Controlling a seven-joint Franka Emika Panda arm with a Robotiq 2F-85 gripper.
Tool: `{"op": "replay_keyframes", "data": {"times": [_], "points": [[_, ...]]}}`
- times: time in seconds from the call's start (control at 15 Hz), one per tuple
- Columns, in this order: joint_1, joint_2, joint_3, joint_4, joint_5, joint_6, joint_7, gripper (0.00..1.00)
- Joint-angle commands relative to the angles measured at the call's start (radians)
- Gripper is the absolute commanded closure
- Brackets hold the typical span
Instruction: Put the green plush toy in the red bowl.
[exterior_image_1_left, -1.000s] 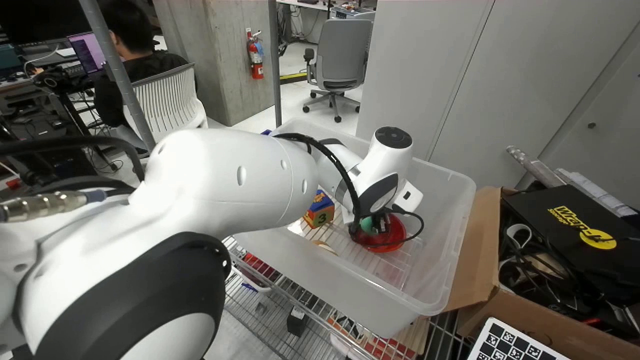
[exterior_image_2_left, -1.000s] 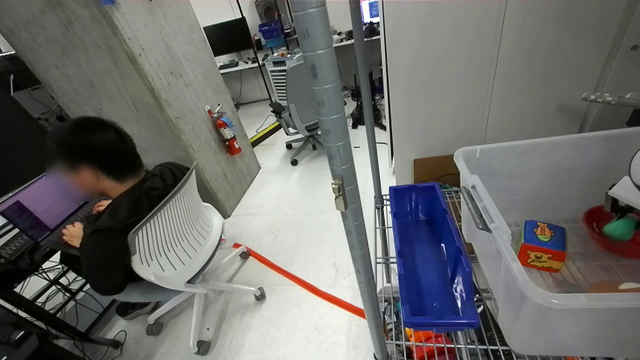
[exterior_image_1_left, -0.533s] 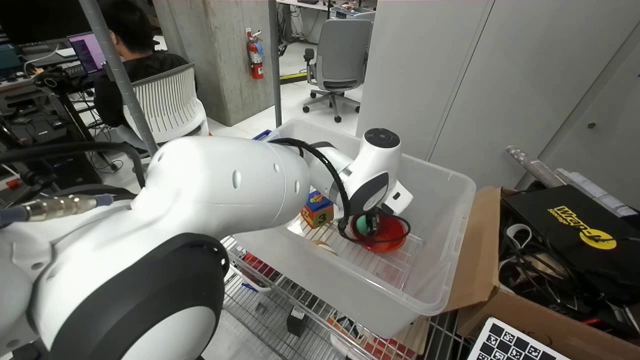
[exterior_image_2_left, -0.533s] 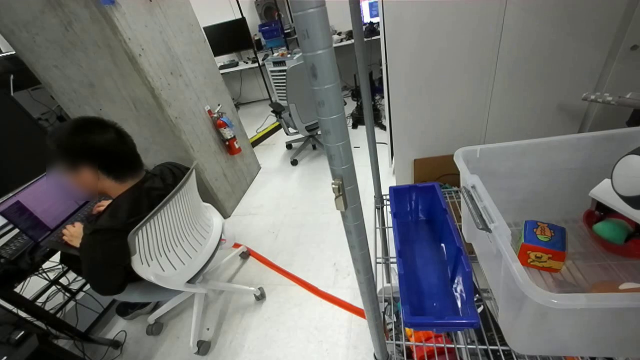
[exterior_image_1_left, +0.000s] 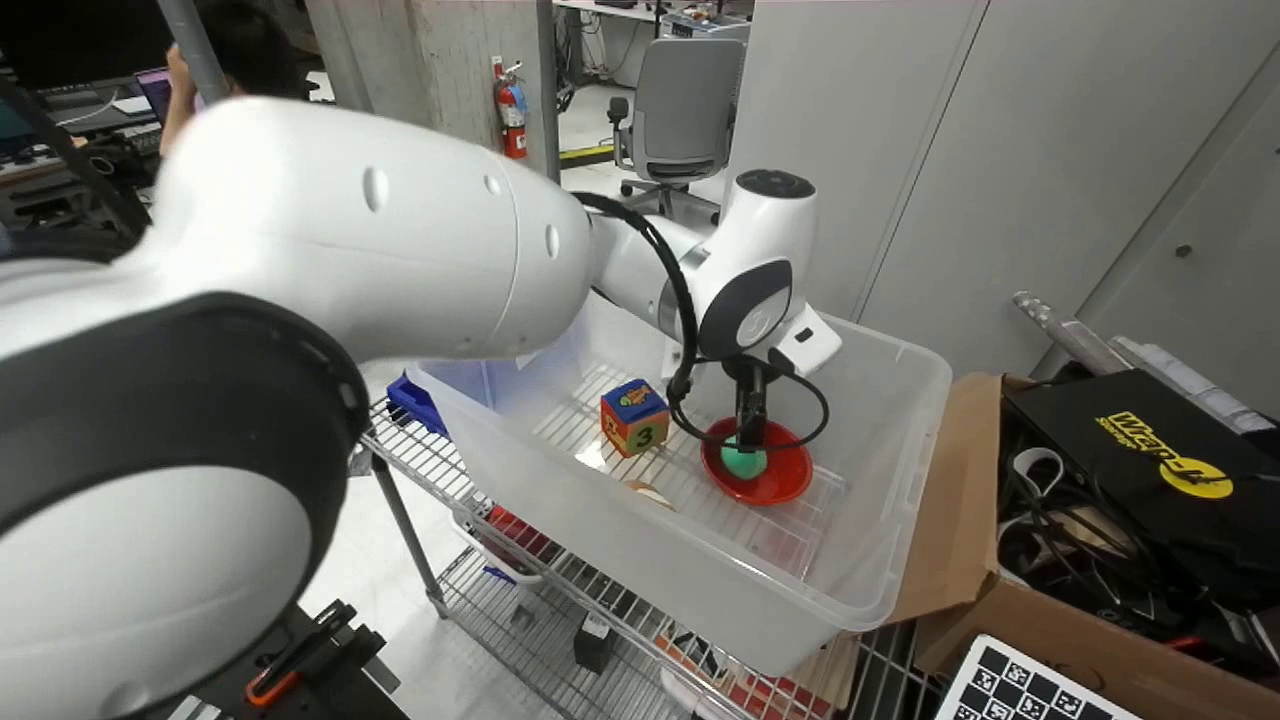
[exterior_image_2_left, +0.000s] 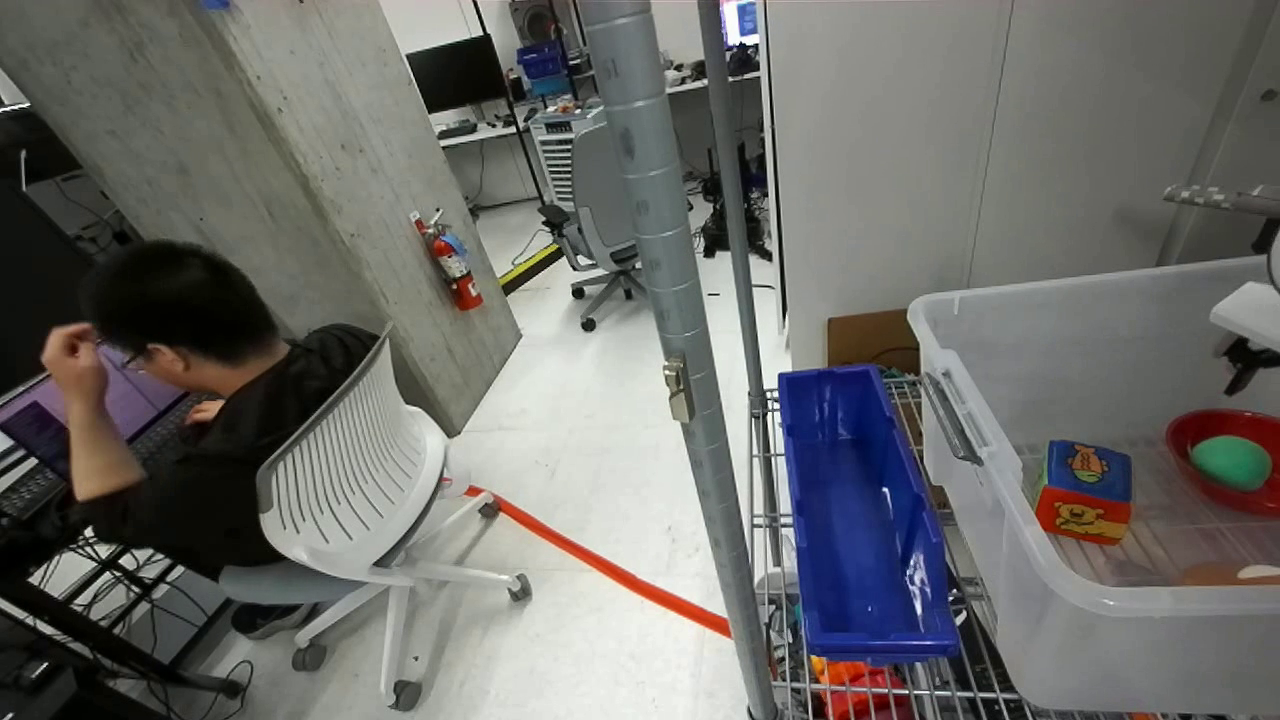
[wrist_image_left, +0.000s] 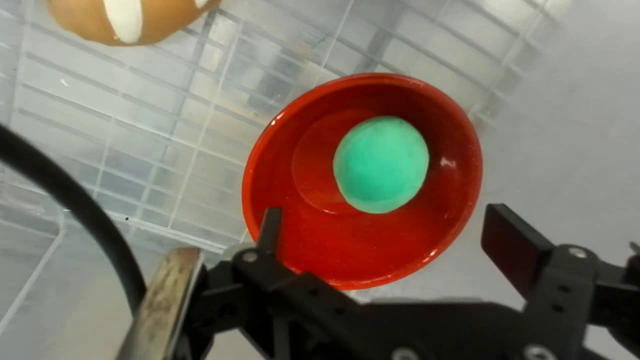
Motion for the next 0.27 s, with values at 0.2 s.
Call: {"op": "replay_keyframes", "data": {"times": [0.2], "points": [[-0.022, -0.184, 0.118, -0.173, 0.031, -0.036, -0.036, 0.00]]}}
